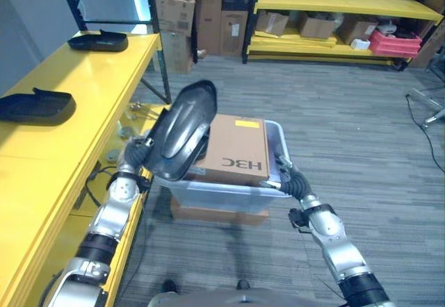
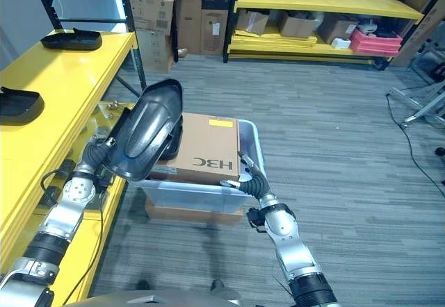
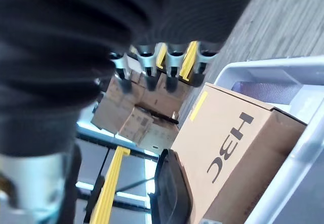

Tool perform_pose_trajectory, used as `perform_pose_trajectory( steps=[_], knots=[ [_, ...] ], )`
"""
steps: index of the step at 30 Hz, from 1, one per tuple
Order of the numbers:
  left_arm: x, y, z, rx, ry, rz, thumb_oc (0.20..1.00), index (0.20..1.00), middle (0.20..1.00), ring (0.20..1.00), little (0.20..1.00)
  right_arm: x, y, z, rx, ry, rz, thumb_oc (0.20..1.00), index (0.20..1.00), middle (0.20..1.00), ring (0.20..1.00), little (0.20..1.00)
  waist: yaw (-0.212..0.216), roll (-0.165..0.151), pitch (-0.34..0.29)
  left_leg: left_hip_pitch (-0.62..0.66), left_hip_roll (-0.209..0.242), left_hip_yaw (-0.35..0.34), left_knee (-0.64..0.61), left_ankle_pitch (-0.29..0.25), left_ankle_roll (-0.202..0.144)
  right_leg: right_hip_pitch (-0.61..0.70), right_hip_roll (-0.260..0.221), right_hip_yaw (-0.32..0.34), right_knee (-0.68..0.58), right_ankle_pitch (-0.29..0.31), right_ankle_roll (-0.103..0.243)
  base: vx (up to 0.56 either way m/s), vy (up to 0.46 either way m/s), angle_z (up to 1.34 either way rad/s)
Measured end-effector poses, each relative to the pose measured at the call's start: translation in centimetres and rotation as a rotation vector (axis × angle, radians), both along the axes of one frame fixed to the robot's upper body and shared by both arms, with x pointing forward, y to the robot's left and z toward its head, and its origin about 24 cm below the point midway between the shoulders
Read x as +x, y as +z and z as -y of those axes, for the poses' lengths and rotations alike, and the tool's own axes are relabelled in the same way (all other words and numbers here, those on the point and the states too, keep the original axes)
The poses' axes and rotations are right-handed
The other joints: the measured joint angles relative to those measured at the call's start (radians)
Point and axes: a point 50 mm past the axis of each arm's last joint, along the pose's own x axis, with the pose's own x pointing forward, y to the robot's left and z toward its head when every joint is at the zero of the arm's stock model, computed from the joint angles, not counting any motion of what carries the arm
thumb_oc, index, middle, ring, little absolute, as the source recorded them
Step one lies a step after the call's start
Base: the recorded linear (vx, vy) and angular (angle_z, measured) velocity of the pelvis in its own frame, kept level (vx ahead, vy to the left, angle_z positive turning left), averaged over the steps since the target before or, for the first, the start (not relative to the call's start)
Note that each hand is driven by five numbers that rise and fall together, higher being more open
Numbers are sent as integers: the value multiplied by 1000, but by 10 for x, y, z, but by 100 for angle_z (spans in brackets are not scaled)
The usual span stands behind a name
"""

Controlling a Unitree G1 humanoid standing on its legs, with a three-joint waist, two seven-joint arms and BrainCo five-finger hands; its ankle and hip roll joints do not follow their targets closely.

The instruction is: Move parts from the plastic box to the shelf.

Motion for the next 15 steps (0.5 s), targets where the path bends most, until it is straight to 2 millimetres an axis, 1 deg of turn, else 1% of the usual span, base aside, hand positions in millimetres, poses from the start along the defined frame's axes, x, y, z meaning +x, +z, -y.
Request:
perform_pose_trajectory(
  steps=[1, 3, 5, 7, 8, 9, 10, 11, 12, 13, 14, 15],
  knots=[
    [-3, -1, -3, -17, 28, 9, 200, 200, 200, 200, 200, -12, -22, 13, -10, -61, -107, 1000, 1000, 1000, 1000, 1000, 5, 4, 3, 0, 4, -2, 0, -1, -1, -1, 4, -1, 0, -2, -3, -21, -155, 5],
    [-8, 0, -9, -39, 73, 25, 200, 200, 200, 200, 200, -24, -45, 22, -26, -89, -210, 1000, 1000, 1000, 1000, 1000, 9, 15, 10, -1, 10, -4, 6, 0, -3, -1, 11, -3, 0, -3, -3, -28, -177, 0],
    [-15, 2, -14, -69, 117, 59, 200, 200, 200, 200, 200, -45, -71, 32, -37, -138, -349, 1000, 1000, 1000, 1000, 1000, 20, 25, 18, -5, 18, -6, 6, 3, -7, -1, 21, -4, 0, -5, -8, -25, -103, 2],
    [-16, 6, -13, -96, 132, 87, 200, 200, 200, 200, 200, -59, -86, 37, -59, -156, -448, 1000, 1000, 1000, 1000, 1000, 28, 31, 26, -12, 23, -19, 6, 5, -8, -3, 23, -21, 0, -5, -11, -60, -116, 14],
    [-16, 7, -11, -104, 131, 93, 200, 200, 200, 200, 200, -64, -92, 37, -76, -150, -477, 1000, 1000, 1000, 1000, 1000, 38, 37, 31, -18, 19, -21, 7, 18, -15, 0, 29, -28, 5, -5, -12, -24, -106, 31],
    [-13, 13, -4, -122, 117, 118, 200, 200, 200, 200, 200, -71, -103, 36, -96, -136, -536, 1000, 1000, 1000, 1000, 1000, 44, 33, 39, -43, 11, -9, 14, 46, -25, 5, 31, -61, 8, -4, -10, -4, -89, 90],
    [-6, 25, 13, -154, 66, 166, 200, 200, 200, 200, 200, -84, -116, 38, -102, -154, -627, 1000, 1000, 1000, 1000, 1000, 36, 13, 52, -79, -6, 25, 46, 80, -17, 13, 0, -110, 1, -16, -19, 6, -73, 140],
    [-6, 39, 26, -165, 11, 228, 200, 200, 200, 200, 200, -89, -122, 32, -120, -116, -681, 1000, 1000, 1000, 1000, 1000, 37, 8, 69, -107, -11, 97, 48, 90, -3, 13, -7, -162, 4, -21, -27, 4, -93, 129],
    [-7, 49, 31, -167, -21, 276, 200, 200, 200, 200, 200, -95, -126, 28, -110, -109, -698, 1000, 1000, 1000, 1000, 1000, 62, 14, 85, -101, -13, 178, 52, 1, 47, 30, 5, -172, 13, -23, -24, 17, -119, 92],
    [-3, 57, 38, -159, -56, 301, 200, 200, 200, 200, 200, -102, -134, 22, -91, -107, -729, 1000, 1000, 1000, 1000, 1000, 68, 2, 95, -96, -6, 233, 74, -52, 46, 44, -4, -198, 36, -29, -16, 33, -76, 83],
    [0, 63, 44, -153, -90, 322, 200, 200, 200, 200, 200, -109, -142, 17, -85, -101, -792, 1000, 1000, 1000, 1000, 1000, 63, -27, 102, -96, -15, 216, 104, -70, -9, 50, -24, -232, 53, -61, -16, 12, -48, 83],
    [-2, 75, 48, -155, -123, 371, 200, 200, 200, 200, 200, -122, -154, 12, -89, -102, -895, 1000, 1000, 1000, 1000, 1000, 84, -33, 109, -102, -23, 178, 143, -64, -84, 36, -53, -230, 102, -99, -7, 22, 127, 34]
  ],
)
